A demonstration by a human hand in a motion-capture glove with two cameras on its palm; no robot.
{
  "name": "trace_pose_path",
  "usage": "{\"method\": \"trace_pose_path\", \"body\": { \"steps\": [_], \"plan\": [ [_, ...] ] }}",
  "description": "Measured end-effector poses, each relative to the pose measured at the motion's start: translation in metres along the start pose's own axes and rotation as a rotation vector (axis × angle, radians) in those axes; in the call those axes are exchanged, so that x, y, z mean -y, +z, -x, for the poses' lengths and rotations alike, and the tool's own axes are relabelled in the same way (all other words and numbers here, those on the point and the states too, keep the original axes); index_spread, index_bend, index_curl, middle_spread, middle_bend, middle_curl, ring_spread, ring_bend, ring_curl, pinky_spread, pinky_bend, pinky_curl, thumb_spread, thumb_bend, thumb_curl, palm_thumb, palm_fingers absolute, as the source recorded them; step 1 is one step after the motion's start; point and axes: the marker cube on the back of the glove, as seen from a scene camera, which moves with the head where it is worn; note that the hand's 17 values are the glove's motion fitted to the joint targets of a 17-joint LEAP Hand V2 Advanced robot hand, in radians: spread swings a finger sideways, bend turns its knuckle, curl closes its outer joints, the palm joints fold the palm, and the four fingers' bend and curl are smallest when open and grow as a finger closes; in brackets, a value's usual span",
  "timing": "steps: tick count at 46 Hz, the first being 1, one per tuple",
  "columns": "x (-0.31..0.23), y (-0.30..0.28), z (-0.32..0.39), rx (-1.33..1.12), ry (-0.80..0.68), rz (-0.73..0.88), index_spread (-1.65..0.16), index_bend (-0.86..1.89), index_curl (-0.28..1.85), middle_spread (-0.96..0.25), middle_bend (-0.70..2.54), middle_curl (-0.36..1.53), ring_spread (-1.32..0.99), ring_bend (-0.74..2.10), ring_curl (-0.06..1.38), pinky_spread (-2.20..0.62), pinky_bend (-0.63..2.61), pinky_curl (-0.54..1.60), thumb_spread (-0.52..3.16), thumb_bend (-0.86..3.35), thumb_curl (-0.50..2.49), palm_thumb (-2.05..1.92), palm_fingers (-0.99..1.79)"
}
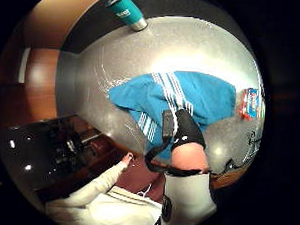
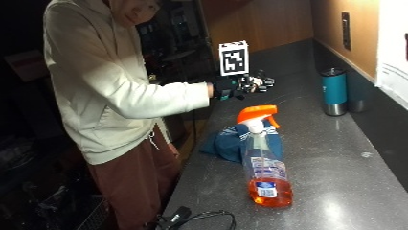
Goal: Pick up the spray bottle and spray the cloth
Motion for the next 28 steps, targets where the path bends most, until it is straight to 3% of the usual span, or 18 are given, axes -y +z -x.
{"method": "trace_pose_path", "body": {
  "steps": [5,10,17,28],
  "plan": [
    [-0.005,0.005,-0.007,-0.046,0.004,-0.005,-0.27,0.25,0.13,0.0,0.18,0.07,0.06,0.19,0.06,0.15,0.36,0.13,0.59,0.34,0.17,0.6,0.22],
    [-0.006,0.012,-0.035,-0.295,0.035,-0.009,-0.33,0.25,0.18,-0.01,0.18,0.11,0.07,0.2,0.08,0.18,0.36,0.17,0.76,0.31,0.21,0.63,0.2],
    [-0.007,0.007,-0.011,-0.041,0.024,-0.029,-0.36,0.23,0.22,-0.01,0.18,0.15,0.08,0.19,0.11,0.2,0.35,0.21,0.89,0.25,0.25,0.66,0.18],
    [-0.01,0.003,-0.017,-0.125,0.024,-0.11,-0.39,0.2,0.27,-0.01,0.17,0.19,0.08,0.2,0.14,0.21,0.34,0.25,0.98,0.17,0.3,0.71,0.17]
  ]
}}
